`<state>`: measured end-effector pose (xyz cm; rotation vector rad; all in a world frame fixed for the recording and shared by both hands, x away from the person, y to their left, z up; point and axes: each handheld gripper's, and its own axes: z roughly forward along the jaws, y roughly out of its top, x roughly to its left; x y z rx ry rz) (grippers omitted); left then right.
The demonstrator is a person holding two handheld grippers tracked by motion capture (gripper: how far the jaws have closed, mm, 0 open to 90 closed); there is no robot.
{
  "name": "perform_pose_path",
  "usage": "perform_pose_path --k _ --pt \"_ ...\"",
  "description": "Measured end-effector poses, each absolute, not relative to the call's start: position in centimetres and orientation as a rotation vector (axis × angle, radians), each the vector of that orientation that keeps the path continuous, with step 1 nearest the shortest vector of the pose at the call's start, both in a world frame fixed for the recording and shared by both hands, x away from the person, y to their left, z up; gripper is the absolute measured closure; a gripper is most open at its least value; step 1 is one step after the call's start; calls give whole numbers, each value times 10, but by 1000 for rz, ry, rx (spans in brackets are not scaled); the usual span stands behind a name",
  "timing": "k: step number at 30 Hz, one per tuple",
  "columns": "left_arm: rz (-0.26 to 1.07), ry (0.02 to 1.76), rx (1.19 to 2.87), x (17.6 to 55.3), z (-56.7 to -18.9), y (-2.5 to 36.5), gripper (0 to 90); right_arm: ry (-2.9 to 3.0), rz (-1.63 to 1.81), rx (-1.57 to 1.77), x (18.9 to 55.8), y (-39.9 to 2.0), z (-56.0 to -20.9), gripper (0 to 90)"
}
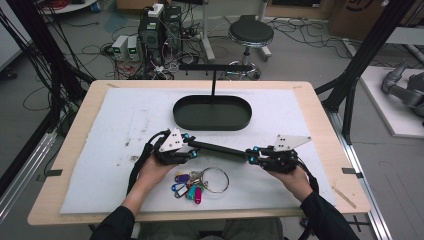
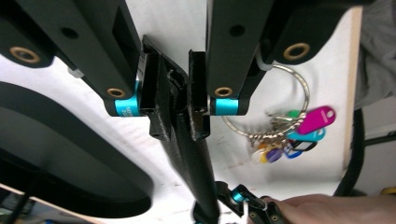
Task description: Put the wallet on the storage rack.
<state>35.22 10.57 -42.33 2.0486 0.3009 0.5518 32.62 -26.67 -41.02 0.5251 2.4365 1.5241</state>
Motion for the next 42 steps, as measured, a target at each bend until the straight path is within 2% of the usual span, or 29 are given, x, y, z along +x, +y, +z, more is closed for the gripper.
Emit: perform_pose_path --k 1,3,6,7,8,9,11,12,14,17,19,21,22,24,28,30,35,37,40,42 --pt "555 297 2045 352 -423 106 581 2436 1524 525 326 -267 -410 807" --pt "551 285 2046 351 -422 106 645 2416 1529 556 328 -270 -410 788" --pt "526 257 2043 349 -421 107 712 2388 1529 599 332 -275 -411 715" --pt "518 253 2039 349 -420 107 712 2388 1529 599 332 -275 -411 715" --pt "502 249 2031 349 -419 108 729 2372 1537 609 333 -276 -411 635" --pt "486 248 2023 348 -419 108 729 2372 1537 609 333 -276 -411 635" --pt "446 253 2009 348 -418 109 742 2358 1537 619 336 -275 -412 552" --pt "430 252 2005 347 -417 110 742 2358 1537 619 336 -275 -412 552" --pt "390 257 1986 347 -417 111 749 2354 1516 640 339 -272 -415 476" --pt "350 244 1964 345 -415 113 751 2362 1502 654 343 -270 -418 460" --pt "314 238 1950 345 -415 115 750 2380 1484 654 347 -267 -421 480" --pt "303 248 1950 345 -415 117 747 2396 1465 629 348 -263 -424 551" --pt "305 256 1948 345 -416 118 725 2412 1453 611 349 -263 -424 635" --pt "285 288 1933 347 -421 120 703 2424 1462 609 350 -264 -424 656" --pt "289 368 1937 357 -430 117 422 2451 1482 593 349 -264 -424 724" --pt "290 367 1949 358 -433 115 390 2461 1488 594 351 -265 -424 732" --pt "270 363 1933 364 -439 112 394 2478 1503 595 351 -266 -424 735" --pt "259 362 1928 366 -440 113 426 2480 1506 591 352 -267 -425 734" --pt "240 368 1906 368 -440 117 561 2486 1506 591 352 -267 -425 727" --pt "220 368 1901 369 -440 118 614 2490 1508 596 353 -267 -424 718"
